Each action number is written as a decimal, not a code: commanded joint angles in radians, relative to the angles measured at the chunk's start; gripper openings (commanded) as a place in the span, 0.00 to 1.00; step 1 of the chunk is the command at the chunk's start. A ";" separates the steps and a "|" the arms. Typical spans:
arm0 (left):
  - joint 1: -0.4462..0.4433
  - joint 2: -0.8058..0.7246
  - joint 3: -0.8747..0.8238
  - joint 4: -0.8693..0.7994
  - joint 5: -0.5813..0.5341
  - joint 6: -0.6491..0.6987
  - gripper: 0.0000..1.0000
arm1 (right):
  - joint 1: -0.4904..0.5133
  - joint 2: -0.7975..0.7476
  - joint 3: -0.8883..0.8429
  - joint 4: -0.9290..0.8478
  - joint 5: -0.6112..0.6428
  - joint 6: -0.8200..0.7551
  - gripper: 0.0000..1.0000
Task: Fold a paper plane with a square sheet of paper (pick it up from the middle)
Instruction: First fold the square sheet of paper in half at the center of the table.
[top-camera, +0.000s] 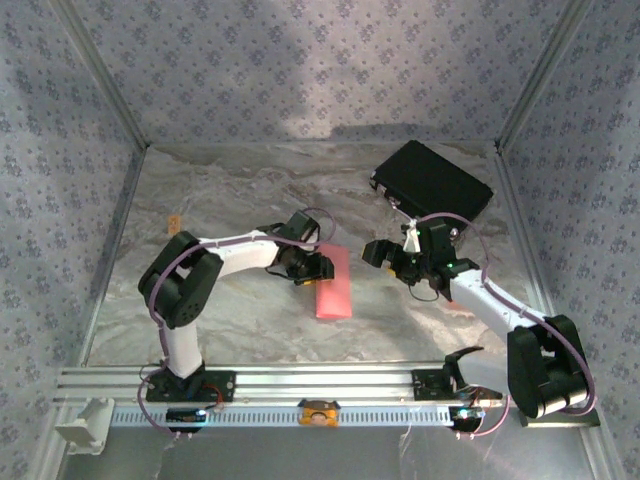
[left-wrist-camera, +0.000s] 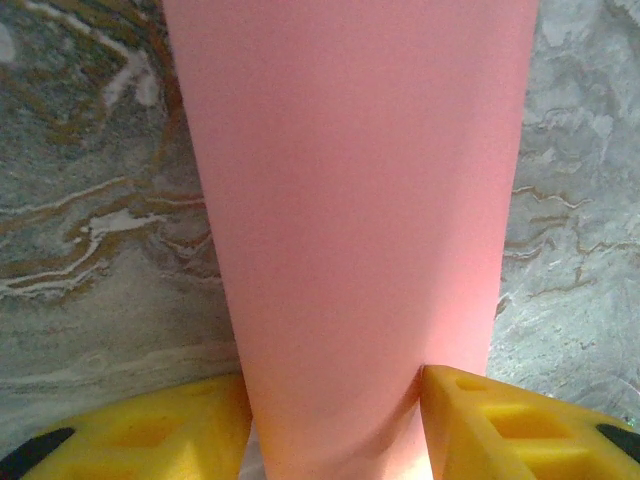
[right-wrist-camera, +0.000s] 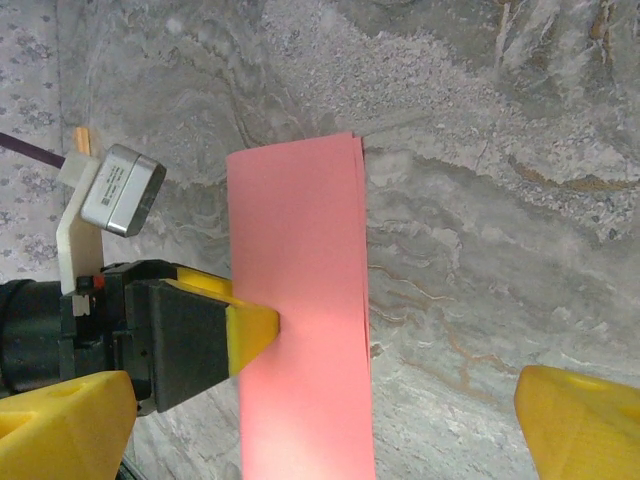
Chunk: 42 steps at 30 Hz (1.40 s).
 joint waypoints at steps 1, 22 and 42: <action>-0.009 0.075 0.007 -0.031 -0.022 0.037 0.49 | 0.003 0.000 0.035 -0.021 0.010 -0.014 0.99; -0.006 0.182 0.107 -0.176 -0.084 0.111 0.48 | 0.003 0.001 0.031 -0.028 0.014 -0.015 0.99; -0.014 0.222 0.131 -0.189 -0.099 0.129 0.49 | 0.000 -0.008 0.028 -0.026 0.013 -0.019 0.99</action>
